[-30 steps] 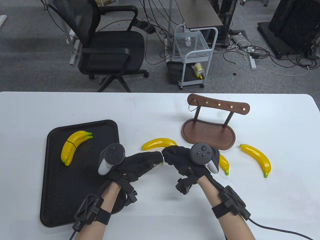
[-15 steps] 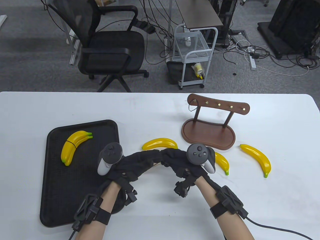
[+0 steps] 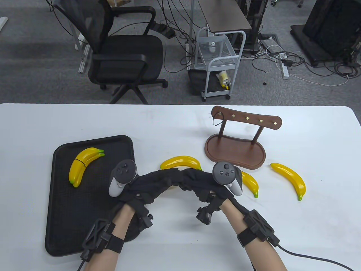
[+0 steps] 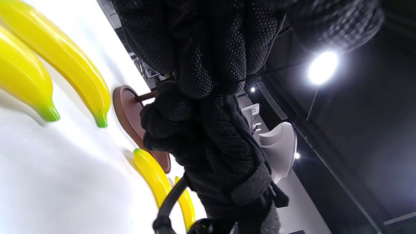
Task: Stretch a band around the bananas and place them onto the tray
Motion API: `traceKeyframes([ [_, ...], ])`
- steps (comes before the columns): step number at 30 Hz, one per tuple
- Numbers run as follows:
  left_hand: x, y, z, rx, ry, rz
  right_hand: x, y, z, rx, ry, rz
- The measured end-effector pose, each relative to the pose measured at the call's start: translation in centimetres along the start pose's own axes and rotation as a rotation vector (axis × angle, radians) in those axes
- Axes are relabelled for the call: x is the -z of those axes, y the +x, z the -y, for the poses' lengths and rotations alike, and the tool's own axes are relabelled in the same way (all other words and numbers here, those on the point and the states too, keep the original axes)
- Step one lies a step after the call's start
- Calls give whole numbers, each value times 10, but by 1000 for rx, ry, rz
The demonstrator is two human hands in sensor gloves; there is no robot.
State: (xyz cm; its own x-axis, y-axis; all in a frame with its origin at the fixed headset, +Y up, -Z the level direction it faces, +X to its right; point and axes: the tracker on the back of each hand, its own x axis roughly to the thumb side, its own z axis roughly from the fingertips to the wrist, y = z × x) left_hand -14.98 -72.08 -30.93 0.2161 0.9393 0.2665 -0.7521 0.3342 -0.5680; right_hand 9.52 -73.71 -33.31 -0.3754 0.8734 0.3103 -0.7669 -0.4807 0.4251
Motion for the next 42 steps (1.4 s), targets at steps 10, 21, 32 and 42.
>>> traceKeyframes([
  [10,-3,5,-6,113,31,-21,-2,1,5,-33,-13,-2],
  [21,-7,8,-14,243,88,-46,-6,0,17,-140,-28,-14],
  [32,-16,5,-31,374,168,-98,2,4,12,-317,-14,2],
  [42,-33,-9,-56,481,284,-190,34,14,-15,-596,48,61],
])
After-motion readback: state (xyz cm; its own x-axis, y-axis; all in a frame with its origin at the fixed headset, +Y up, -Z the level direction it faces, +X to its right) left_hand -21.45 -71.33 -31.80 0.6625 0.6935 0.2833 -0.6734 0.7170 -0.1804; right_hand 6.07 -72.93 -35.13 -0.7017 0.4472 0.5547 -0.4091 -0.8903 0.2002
